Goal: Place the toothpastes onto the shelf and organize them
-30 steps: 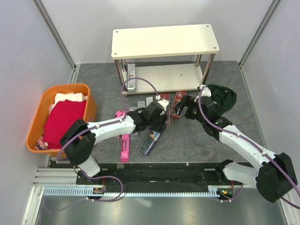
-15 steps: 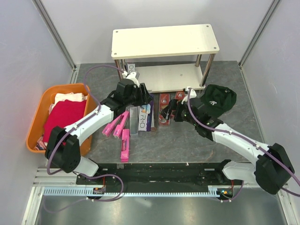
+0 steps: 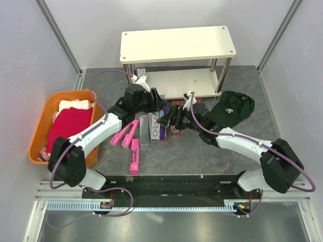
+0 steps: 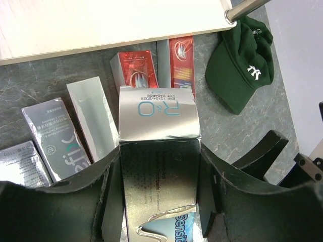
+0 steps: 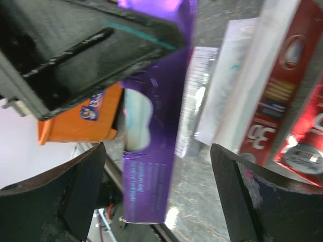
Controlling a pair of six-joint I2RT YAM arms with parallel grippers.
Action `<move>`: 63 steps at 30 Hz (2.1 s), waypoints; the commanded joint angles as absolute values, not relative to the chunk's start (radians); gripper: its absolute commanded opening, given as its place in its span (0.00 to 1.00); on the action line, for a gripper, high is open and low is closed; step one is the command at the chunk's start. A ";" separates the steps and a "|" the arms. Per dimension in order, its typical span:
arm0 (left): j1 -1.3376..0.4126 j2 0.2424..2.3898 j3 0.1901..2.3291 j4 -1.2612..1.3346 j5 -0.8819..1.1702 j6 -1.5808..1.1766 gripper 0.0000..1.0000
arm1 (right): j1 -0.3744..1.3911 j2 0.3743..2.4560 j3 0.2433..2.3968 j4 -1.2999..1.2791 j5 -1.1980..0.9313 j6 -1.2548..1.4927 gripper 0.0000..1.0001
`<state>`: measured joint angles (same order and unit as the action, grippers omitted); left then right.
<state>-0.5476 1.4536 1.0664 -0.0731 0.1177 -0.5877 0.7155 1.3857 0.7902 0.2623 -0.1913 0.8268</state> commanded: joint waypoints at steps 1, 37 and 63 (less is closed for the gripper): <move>-0.549 1.414 1.083 -0.011 0.133 -0.624 0.22 | 0.742 1.411 0.853 0.328 -0.224 0.856 0.87; -0.545 1.273 1.075 -0.170 -0.164 -0.483 0.98 | 0.649 1.615 1.006 0.324 -0.212 0.772 0.35; -0.537 1.115 0.979 -0.196 -0.170 -0.423 0.99 | 0.453 2.378 1.989 0.045 -0.600 0.683 0.37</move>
